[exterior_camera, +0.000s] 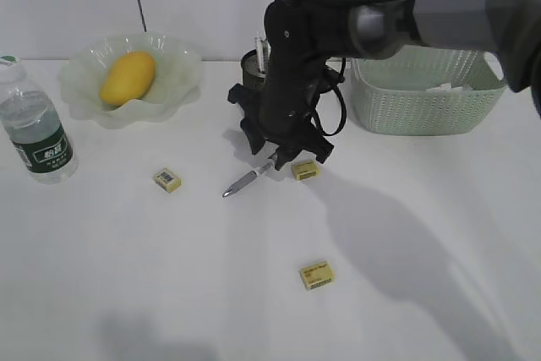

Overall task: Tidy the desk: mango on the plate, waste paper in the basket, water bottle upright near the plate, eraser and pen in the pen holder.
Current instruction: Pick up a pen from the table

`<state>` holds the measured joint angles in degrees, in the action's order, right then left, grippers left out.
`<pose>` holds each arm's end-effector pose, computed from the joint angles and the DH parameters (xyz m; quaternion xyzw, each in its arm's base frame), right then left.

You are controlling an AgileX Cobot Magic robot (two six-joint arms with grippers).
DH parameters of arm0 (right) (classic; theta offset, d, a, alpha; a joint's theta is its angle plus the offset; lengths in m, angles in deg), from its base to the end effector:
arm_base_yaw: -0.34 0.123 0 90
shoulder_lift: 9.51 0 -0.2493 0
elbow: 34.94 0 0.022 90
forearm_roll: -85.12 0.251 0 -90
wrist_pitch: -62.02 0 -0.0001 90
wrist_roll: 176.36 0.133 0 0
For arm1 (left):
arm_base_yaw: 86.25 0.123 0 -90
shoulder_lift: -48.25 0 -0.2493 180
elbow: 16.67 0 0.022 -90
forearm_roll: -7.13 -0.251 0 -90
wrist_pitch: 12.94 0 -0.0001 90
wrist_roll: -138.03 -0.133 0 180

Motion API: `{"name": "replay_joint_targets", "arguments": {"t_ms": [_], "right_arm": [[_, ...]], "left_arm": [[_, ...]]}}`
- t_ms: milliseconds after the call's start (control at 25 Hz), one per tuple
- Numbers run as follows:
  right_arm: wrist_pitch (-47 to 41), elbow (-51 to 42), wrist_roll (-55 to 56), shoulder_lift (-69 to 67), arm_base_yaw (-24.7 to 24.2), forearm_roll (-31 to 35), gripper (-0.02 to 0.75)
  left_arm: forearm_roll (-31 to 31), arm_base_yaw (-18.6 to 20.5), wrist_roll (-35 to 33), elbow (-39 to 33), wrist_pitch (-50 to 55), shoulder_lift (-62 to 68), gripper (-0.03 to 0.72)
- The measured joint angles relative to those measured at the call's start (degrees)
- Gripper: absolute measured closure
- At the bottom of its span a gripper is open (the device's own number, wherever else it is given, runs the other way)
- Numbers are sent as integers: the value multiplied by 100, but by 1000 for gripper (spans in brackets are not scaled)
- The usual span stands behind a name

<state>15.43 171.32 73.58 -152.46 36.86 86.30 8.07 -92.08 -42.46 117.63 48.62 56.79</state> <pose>0.3776 0.2821 0.0527 0.2901 0.9458 0.1215 0.0803 0.0635 -0.0084 0.2666 0.0472 0.8458 -0.0329 0.5304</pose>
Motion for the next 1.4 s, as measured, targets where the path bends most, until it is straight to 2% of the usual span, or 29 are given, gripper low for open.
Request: {"name": "replay_joint_targets", "arguments": {"t_ms": [360,760,1080,1280,1400], "right_arm": [[-43,160,84,-317,5,37,401],[-55,202,137,-380,5,107,510],[-206,262,151,-434,5,379,531],[-345,338,-65,-463,7,367,617],[-427,449,-261,-496,7,363,619]], "left_arm": [[0,0,0,0,0,0,316],[0,0,0,0,0,0,316],[0,0,0,0,0,0,316],[0,0,0,0,0,0,316],[0,0,0,0,0,0,316]]}}
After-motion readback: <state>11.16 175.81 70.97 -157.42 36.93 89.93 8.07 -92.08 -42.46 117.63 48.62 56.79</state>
